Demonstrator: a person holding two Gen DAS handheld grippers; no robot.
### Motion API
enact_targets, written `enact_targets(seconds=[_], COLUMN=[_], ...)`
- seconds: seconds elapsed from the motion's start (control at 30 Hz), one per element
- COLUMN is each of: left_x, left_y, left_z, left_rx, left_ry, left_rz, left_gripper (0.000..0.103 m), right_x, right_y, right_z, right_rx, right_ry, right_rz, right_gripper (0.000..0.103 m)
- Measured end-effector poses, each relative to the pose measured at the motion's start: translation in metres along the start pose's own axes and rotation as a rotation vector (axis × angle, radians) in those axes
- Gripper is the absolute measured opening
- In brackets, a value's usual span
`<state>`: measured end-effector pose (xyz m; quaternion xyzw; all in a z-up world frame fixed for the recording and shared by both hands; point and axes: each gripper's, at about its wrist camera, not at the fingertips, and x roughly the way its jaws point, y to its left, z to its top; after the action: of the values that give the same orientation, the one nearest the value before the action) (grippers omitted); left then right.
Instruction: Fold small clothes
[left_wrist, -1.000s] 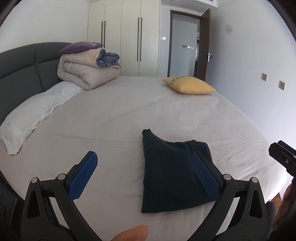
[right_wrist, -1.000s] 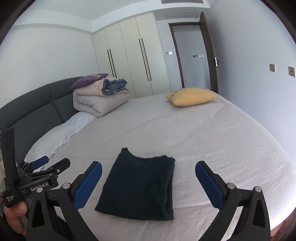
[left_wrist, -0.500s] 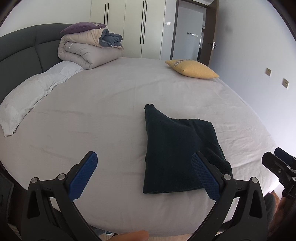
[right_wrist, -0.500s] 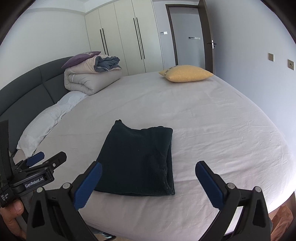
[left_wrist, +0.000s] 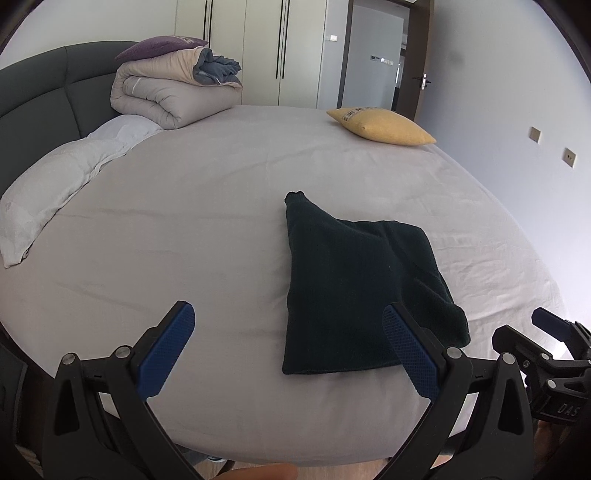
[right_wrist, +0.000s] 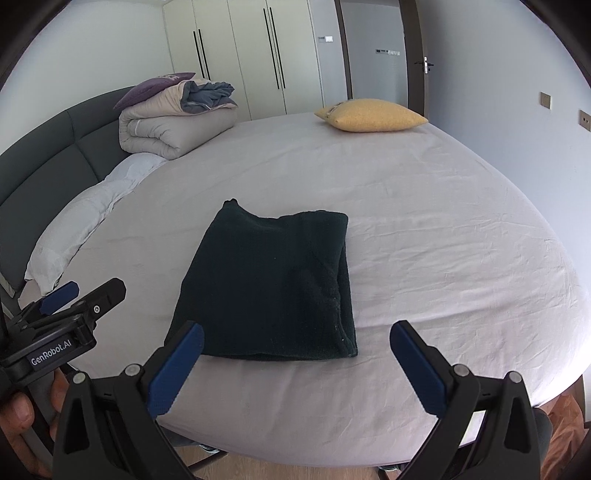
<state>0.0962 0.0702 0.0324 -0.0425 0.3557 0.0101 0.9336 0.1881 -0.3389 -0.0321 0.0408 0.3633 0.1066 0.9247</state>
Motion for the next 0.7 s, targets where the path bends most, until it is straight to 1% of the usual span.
enact_targets(seconds=[0.7], left_x=[0.0089], left_y=[-0.0003], left_z=[-0.0049], left_rx=[-0.003], left_ry=[0.015], left_rz=[-0.001], left_gripper=[0.103], right_x=[0.0022], right_y=[-0.0035], right_z=[-0.0046], right_rx=[0.006], right_ry=[0.012], right_rz=[-0.007], right_gripper=[0.103])
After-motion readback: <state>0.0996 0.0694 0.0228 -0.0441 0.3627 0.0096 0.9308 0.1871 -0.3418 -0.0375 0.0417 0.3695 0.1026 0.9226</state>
